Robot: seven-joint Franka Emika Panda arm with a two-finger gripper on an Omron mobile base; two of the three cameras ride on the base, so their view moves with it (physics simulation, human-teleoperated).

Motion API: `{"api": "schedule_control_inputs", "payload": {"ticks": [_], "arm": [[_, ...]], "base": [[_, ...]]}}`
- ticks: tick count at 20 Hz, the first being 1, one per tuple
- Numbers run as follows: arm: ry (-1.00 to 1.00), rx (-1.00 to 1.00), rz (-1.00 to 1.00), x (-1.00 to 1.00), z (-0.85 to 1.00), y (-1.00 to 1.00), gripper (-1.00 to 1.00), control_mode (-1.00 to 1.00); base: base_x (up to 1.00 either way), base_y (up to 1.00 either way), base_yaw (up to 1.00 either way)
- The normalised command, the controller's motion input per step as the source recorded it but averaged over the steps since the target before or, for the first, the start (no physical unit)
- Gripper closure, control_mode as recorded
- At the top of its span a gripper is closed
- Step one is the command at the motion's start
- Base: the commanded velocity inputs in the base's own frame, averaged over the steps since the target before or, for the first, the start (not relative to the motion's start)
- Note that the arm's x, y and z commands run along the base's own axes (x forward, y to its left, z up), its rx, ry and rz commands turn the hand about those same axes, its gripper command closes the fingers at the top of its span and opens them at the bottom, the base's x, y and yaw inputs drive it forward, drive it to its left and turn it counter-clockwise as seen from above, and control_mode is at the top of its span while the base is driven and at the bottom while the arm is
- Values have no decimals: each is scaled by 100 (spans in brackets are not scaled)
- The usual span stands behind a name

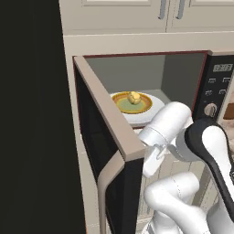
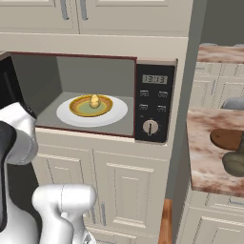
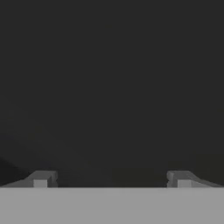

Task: Retrieve the reheated potato from the microwave, then place the potato, cheese, and condiment on the cutting board.

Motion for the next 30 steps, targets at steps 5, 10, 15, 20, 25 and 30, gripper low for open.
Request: {"api": "schedule_control_inputs", "payload": {"ticks": [5,10,15,20,25,30], "arm": [[-8,-2,-28,21,17,-42,-100,-100],[-5,0,-25,22,17,-48,-100,-100],[-1,-2,-33,20,14,-45,-100,-100],[-3,-9,-38,21,11,-36,-100,-100],[-5,-16,-33,29,13,-32,-100,-100],[-2,-20,-27,41,13,-30,-100,-100]], "base": [[0,0,0],[0,0,0],[0,0,0],[0,0,0],[0,0,0],[0,0,0]]}}
